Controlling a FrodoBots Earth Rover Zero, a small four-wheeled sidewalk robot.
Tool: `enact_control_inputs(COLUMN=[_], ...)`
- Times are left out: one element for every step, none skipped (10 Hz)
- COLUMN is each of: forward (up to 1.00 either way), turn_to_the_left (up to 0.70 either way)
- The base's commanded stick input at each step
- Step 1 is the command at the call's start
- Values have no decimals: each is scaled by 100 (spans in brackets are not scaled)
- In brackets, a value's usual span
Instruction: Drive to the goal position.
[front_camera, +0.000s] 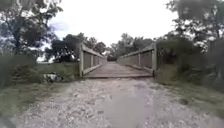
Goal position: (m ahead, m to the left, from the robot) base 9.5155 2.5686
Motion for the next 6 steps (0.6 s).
enact_control_inputs(forward=[100,100,100,100,100,100], turn_to_the_left=[-40,-40,-28,0,0,0])
